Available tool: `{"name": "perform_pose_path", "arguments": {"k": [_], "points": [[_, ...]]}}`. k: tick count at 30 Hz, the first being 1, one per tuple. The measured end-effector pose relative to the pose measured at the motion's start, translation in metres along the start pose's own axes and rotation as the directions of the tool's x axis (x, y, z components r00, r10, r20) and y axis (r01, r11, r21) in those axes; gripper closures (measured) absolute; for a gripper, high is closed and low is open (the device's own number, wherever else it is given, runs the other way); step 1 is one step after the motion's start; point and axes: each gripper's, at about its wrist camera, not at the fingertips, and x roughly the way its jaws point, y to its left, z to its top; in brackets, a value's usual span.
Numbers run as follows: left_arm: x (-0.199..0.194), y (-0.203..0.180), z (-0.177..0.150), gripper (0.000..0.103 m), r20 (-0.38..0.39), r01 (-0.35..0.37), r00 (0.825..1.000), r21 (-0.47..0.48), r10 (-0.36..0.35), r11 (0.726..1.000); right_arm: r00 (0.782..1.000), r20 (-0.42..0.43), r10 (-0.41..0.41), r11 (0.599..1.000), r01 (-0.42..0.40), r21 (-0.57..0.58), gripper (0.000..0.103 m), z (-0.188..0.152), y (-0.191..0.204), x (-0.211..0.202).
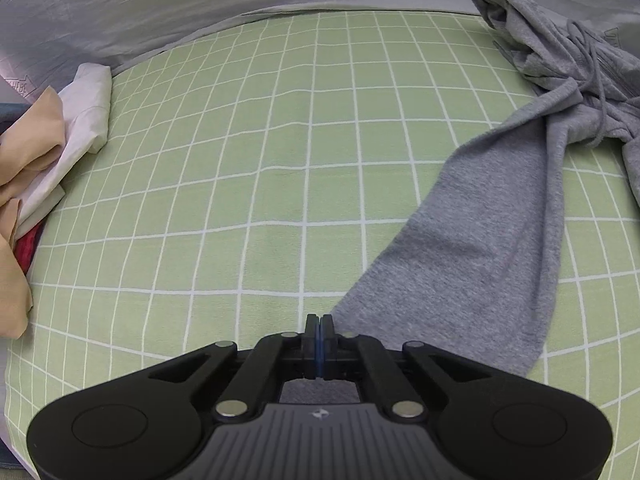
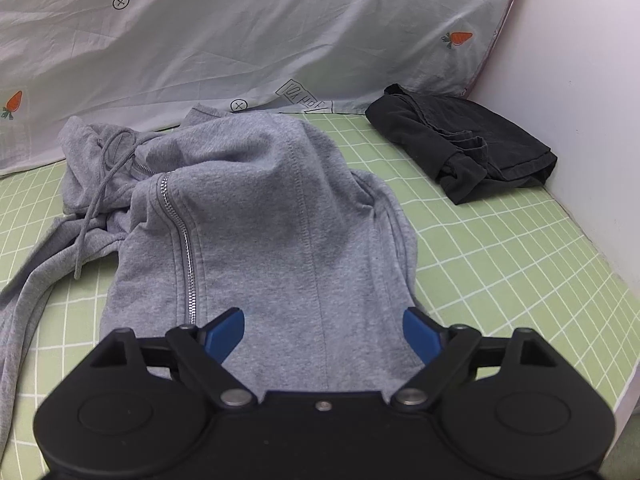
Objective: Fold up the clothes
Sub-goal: 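Lay the hoodie flat on the mat and open both grippers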
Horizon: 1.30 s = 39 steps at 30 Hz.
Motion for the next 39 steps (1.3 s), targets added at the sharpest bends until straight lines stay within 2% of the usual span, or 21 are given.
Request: {"name": "perform_pose_path", "arguments": {"k": [1,3,6,8,9,10,12,13,15,17,21,28,32,34,36,37,38,39], "points": [[0.003,0.009,0.0,0.103,-0.002,-0.014,1.0,-0.012,0.013,1.0,1.0,-0.007,-0.003,1.0,0.003,0.004,0.013,-0.002,0.001,-0.001],[0.005,0.028,0.0,0.103,0.007,0.012,1.0,-0.037,-0.011,0.999,1.0,-0.017,-0.001,1.0,0.001,0.001,0.009,-0.005,0.005,-0.002],[0.003,0.045,0.003,0.1,0.029,0.085,0.996,-0.032,-0.084,0.996,1.0,-0.021,0.004,1.0,-0.005,-0.021,0.005,-0.01,0.016,-0.004],[0.0,0.042,0.002,0.098,0.04,0.126,0.991,-0.002,-0.125,0.992,1.0,-0.017,0.012,0.999,-0.012,-0.034,0.002,-0.013,0.023,-0.005],[-0.003,0.037,0.002,0.086,0.045,0.148,0.988,0.014,-0.149,0.989,1.0,-0.016,0.019,0.999,-0.02,-0.033,0.0,-0.013,0.026,-0.004],[-0.005,0.031,0.002,0.078,0.05,0.17,0.984,0.028,-0.172,0.985,1.0,-0.015,0.026,0.999,-0.027,-0.032,0.0,-0.014,0.028,-0.003],[-0.01,0.019,0.002,0.052,0.075,0.209,0.974,0.061,-0.213,0.976,0.999,-0.013,0.041,0.999,-0.041,-0.03,0.0,-0.015,0.033,-0.001],[-0.012,0.012,0.002,0.047,0.088,0.223,0.969,0.082,-0.23,0.971,0.999,-0.012,0.053,0.998,-0.053,-0.02,0.0,-0.015,0.034,0.0],[-0.017,-0.004,0.003,0.027,0.119,0.232,0.961,0.142,-0.249,0.962,0.997,-0.008,0.077,0.997,-0.077,0.007,0.0,-0.015,0.033,0.004],[-0.021,-0.017,0.004,0.017,0.135,0.23,0.956,0.204,-0.26,0.951,0.996,-0.004,0.092,0.995,-0.091,0.032,0.0,-0.015,0.032,0.007],[-0.023,-0.038,0.003,0.013,0.119,0.263,0.944,0.293,-0.308,0.919,0.993,0.0,0.114,0.991,-0.114,0.071,0.0,-0.018,0.027,0.018],[-0.031,-0.071,-0.001,0.013,0.114,0.306,0.923,0.362,-0.367,0.881,0.995,-0.012,0.1,0.988,-0.098,0.116,0.0,-0.024,0.01,0.032],[-0.025,-0.091,0.007,0.013,0.12,0.288,0.928,0.366,-0.351,0.885,0.994,-0.022,0.11,0.988,-0.107,0.107,0.0,-0.027,0.008,0.037],[-0.019,-0.098,0.011,0.016,0.121,0.26,0.94,0.355,-0.32,0.898,0.993,-0.029,0.115,0.989,-0.112,0.101,0.0,-0.027,0.009,0.04],[-0.014,-0.101,0.015,0.036,0.122,0.236,0.949,0.335,-0.29,0.912,0.993,-0.034,0.117,0.989,-0.113,0.092,0.0,-0.027,0.01,0.041],[-0.013,-0.098,0.017,0.043,0.128,0.251,0.945,0.31,-0.302,0.917,0.992,-0.036,0.117,0.99,-0.114,0.086,0.0,-0.027,0.01,0.042],[-0.013,-0.093,0.02,0.056,0.132,0.261,0.943,0.28,-0.306,0.924,0.992,-0.037,0.117,0.99,-0.114,0.081,0.0,-0.027,0.01,0.042],[-0.012,-0.09,0.022,0.076,0.139,0.252,0.946,0.254,-0.293,0.934,0.992,-0.038,0.117,0.99,-0.114,0.077,0.0,-0.028,0.01,0.042]]}}
